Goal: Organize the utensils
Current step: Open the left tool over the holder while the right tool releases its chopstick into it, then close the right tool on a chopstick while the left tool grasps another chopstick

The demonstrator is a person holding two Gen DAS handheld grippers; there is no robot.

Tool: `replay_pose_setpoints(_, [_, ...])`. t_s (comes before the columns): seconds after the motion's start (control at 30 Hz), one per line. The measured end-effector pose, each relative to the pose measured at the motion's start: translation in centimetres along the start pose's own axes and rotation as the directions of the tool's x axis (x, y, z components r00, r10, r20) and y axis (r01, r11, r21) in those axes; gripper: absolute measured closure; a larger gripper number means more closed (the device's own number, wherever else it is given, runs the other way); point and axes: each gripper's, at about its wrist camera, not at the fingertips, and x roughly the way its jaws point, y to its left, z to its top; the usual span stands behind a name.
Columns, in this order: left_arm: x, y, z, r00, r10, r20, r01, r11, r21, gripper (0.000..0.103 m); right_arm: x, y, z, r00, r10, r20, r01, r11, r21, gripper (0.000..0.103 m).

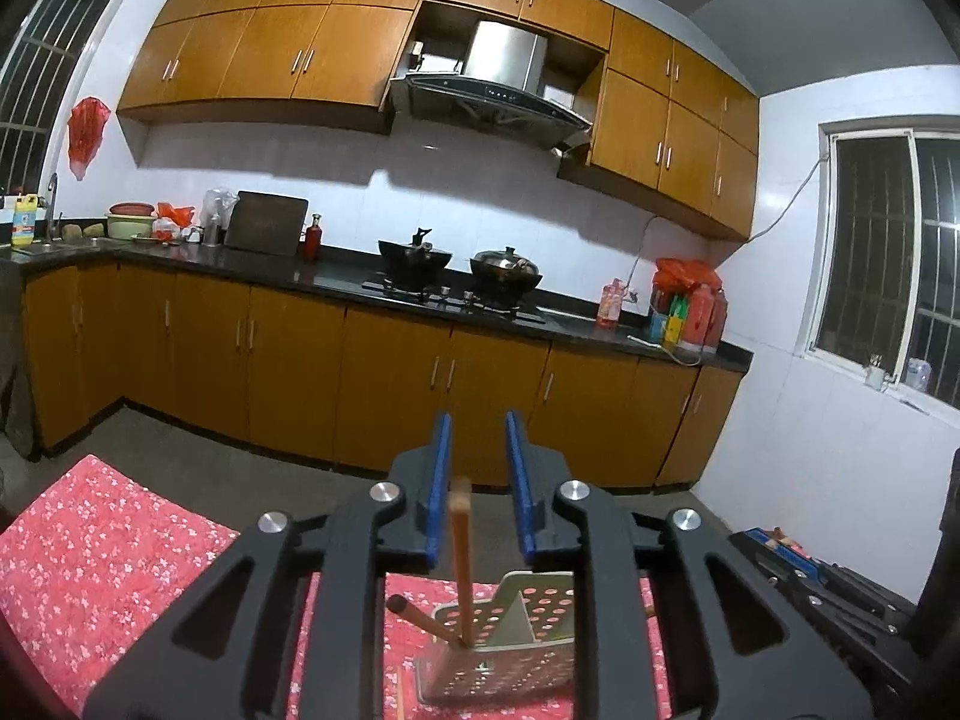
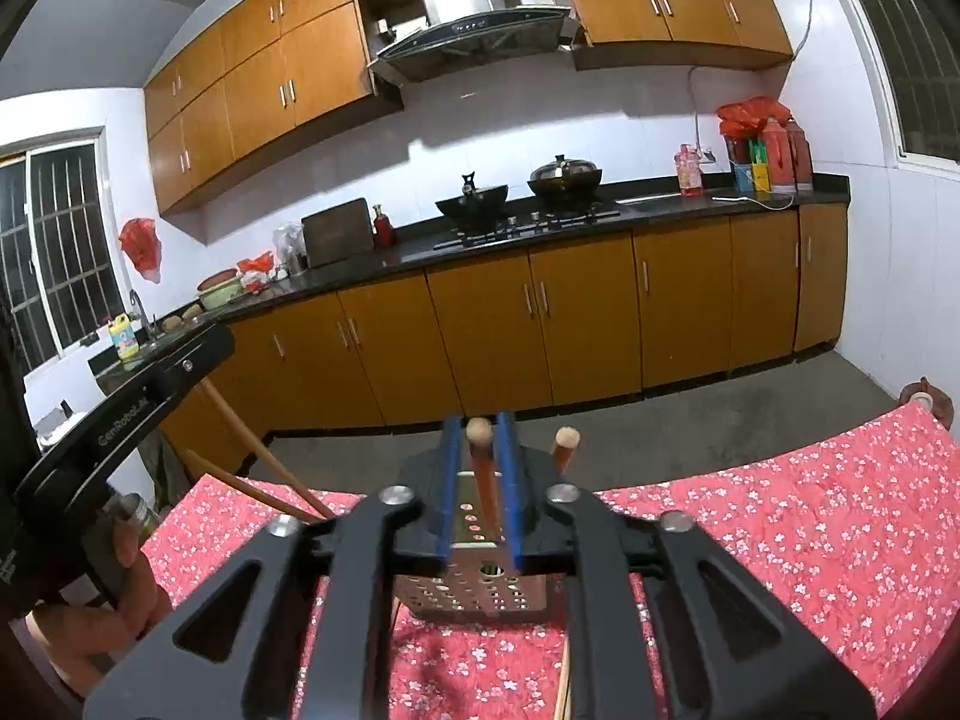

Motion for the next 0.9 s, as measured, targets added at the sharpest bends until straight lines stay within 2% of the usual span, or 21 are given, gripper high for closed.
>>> replay_pose_setpoints(0.23, [-4.5,1.2,1.2,0.997,-0.04,0.059,0.042,0.999,-0.031,0.075,-5.2,-1.2,0.9,0.993,-0.01,0.118,0.007,1.0,0.03,0.077])
replay_pose_setpoints(0.33, [-7.0,2.7,0.8,0.997,-0.045,0.062,0.049,0.997,-0.062,0.074,-7.4,-3.1,0.1,0.988,-0.061,0.143,0.053,0.997,0.058,0.077])
replay_pose_setpoints(0.4, [-8.3,3.8,0.0,0.999,-0.029,0.042,0.032,0.997,-0.069,0.073,-7.6,-4.1,-1.0,0.987,-0.106,0.117,0.1,0.993,0.061,0.077])
replay_pose_setpoints(0.47, [-8.9,5.1,-1.7,1.0,0.0,-0.013,-0.001,0.998,-0.07,0.072,-6.6,-5.6,-3.0,0.988,-0.154,0.027,0.151,0.986,0.072,0.077])
replay_pose_setpoints(0.53, [-8.8,6.1,-3.3,0.997,0.036,-0.075,-0.041,0.997,-0.059,0.072,-4.6,-6.9,-5.1,0.979,-0.185,-0.089,0.192,0.978,0.077,0.077])
replay_pose_setpoints(0.6, [-8.1,7.4,-5.8,0.983,0.078,-0.167,-0.087,0.995,-0.044,0.072,-2.2,-7.8,-8.1,0.957,-0.175,-0.233,0.198,0.977,0.081,0.077])
replay_pose_setpoints(0.73, [-6.3,9.6,-10.2,0.929,0.129,-0.346,-0.148,0.988,-0.031,0.072,1.5,-7.8,-12.9,0.904,-0.131,-0.406,0.172,0.983,0.065,0.078])
replay_pose_setpoints(0.77, [-5.9,10.2,-11.5,0.911,0.133,-0.391,-0.157,0.987,-0.031,0.072,2.2,-7.5,-13.7,0.894,-0.124,-0.431,0.165,0.985,0.059,0.078])
replay_pose_setpoints(0.8, [-5.8,10.4,-12.3,0.901,0.134,-0.413,-0.161,0.987,-0.03,0.072,3.0,-7.2,-14.7,0.88,-0.118,-0.46,0.159,0.986,0.05,0.078])
replay_pose_setpoints(0.9, [-5.4,10.8,-14.8,0.871,0.12,-0.476,-0.153,0.988,-0.031,0.072,4.1,-6.5,-16.4,0.861,-0.126,-0.492,0.157,0.987,0.022,0.078])
